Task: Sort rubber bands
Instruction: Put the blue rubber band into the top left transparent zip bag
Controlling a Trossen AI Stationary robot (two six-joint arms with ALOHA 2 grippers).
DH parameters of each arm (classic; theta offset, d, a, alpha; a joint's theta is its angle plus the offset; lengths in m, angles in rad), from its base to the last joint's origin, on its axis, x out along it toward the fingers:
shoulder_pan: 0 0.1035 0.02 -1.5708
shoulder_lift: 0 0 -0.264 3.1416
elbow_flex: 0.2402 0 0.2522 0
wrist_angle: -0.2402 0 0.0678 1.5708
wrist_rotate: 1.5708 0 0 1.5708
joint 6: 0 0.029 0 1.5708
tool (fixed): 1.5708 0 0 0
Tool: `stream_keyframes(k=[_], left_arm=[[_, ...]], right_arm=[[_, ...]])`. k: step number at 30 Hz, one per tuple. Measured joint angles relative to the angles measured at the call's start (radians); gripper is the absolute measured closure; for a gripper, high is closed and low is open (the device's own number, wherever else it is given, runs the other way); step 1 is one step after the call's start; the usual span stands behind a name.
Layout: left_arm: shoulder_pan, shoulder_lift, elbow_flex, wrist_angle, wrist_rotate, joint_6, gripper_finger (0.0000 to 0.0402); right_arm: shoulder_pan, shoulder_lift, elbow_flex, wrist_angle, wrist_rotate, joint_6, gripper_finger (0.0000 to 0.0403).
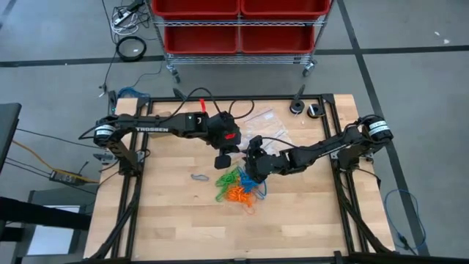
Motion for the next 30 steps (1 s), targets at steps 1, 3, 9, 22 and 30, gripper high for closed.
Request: stream_keyframes(k=[1,3,9,22,30], left_arm=[[0.000,0.000,0.000,0.002,0.003,0.000,0.0401],[0.000,0.000,0.000,0.005,0.027,-0.001,0.0401],[0.000,0.000,0.000,-0.014,0.042,-0.005,0.0401],[-0.013,-0.041,0.001,-0.024,-0.119,0.128,0.0380],[-0.085,-0.060,0.002,0.002,-0.393,0.318,0.0260]], right_arm=[[-0.003,0.000,0.000,-0.003,0.000,0.000,0.0282],[-0.011,0.000,0.000,-0.005,0.000,0.000,0.0290],[-0.022,0.000,0.000,-0.001,0.004,-0.058,0.0323],[-0.023,-0.013,0.086,-0.100,-0.208,0.123,0.0402],[-0.053,-0.018,0.261,-0.311,-0.450,0.284,0.0403]])
